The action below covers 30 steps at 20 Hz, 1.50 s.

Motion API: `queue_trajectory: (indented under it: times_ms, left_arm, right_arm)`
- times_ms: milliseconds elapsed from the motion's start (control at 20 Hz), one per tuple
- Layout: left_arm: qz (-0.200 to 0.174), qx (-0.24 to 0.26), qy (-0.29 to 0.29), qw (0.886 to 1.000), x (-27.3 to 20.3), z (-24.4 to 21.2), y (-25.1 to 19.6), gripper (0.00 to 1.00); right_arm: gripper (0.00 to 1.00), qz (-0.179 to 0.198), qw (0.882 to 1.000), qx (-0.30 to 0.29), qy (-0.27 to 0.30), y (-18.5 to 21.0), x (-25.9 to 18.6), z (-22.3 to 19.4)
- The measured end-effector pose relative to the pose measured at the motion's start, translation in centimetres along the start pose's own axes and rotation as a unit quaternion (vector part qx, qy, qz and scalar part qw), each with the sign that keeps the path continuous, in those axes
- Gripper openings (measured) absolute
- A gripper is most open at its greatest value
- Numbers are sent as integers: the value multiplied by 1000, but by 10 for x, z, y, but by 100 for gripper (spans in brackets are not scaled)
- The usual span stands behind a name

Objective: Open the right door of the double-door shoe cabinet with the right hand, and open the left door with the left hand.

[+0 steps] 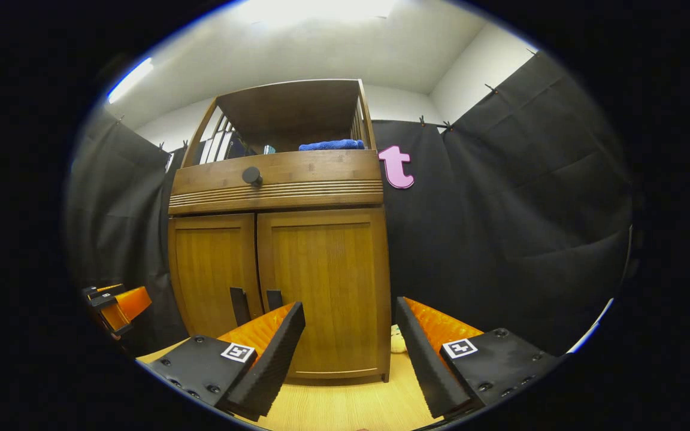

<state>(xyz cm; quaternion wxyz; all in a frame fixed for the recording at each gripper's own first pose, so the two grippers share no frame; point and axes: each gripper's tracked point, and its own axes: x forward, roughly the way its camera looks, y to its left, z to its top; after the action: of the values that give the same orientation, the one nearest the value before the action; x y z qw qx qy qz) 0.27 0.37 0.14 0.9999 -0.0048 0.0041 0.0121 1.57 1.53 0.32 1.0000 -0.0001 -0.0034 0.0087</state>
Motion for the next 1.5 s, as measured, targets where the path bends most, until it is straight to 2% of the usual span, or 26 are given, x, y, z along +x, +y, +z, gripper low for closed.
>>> queue_trajectory:
  times_ms: [50, 100, 150, 250, 300, 350, 450, 500, 650, 700, 800, 850, 900, 1000, 1050, 1150, 1200, 1250, 1300, 1350, 1500]
  left_arm:
    - [0, -2, 2, 1000, 1, -1, 0, 91]
    - [0, -2, 3, 1000, 2, -2, 1, 92]
    - [2, -2, 3, 1000, 4, -2, 2, 95]
    - [4, 0, 4, 1000, 10, -1, 6, 95]
    - [4, 2, 5, 1000, 14, -1, 7, 92]
    - [5, 4, 4, 1000, 16, -1, 9, 95]
    - [6, 5, 5, 1000, 16, -3, 10, 91]
    - [6, 6, 6, 1000, 15, -3, 10, 94]
    - [14, 5, 5, 1000, 14, -3, 16, 95]
    - [15, 6, 6, 1000, 16, -4, 17, 91]
    - [17, 12, 7, 1000, 17, -3, 19, 94]
    - [19, 16, 6, 1000, 16, -2, 21, 91]
    - [22, 19, 3, 1000, 16, 0, 23, 91]
    - [28, 23, -2, 999, 16, 3, 26, 91]
    - [30, 23, -4, 999, 16, 5, 27, 94]
    - [36, 26, -6, 999, 16, 6, 31, 94]
    - [38, 28, -8, 999, 16, 7, 33, 94]
    - [41, 29, -9, 999, 16, 7, 34, 94]
    - [43, 31, -10, 999, 15, 8, 36, 94]
    - [46, 33, -11, 998, 14, 9, 37, 94]
    - [49, 32, -13, 998, 11, 8, 39, 94]
  right_arm:
    - [98, 2, 1000, 0, -3, 3, 3, 2]
    - [94, 7, 1000, 0, -2, 7, 6, 2]
    - [98, 14, 1000, 2, 1, 13, 11, 0]
    - [100, 29, 1000, 6, 0, 25, 21, 1]
    - [94, 35, 999, 6, -3, 31, 29, 3]
    - [98, 43, 999, 8, -5, 38, 40, 4]
    - [98, 63, 998, 13, 1, 55, 66, -4]
    - [98, 70, 997, 15, 4, 61, 76, -7]
    - [98, 88, 996, 16, 12, 86, 109, -15]
    - [98, 93, 995, 15, 12, 96, 120, -17]
    - [98, 105, 994, 11, 17, 112, 141, -25]
    - [94, 107, 994, 8, 23, 117, 150, -31]
    - [98, 109, 994, 7, 27, 122, 157, -37]
    - [98, 109, 993, 4, 36, 131, 176, -50]
    - [98, 109, 993, 4, 44, 134, 185, -60]
    - [94, 108, 993, 2, 56, 138, 195, -77]
    - [98, 104, 993, -2, 62, 138, 202, -85]
    - [94, 100, 993, -4, 69, 140, 207, -93]
    - [94, 99, 992, -2, 77, 143, 213, -100]
    - [99, 98, 991, 2, 85, 145, 217, -105]
    - [94, 88, 992, 9, 94, 142, 220, -114]
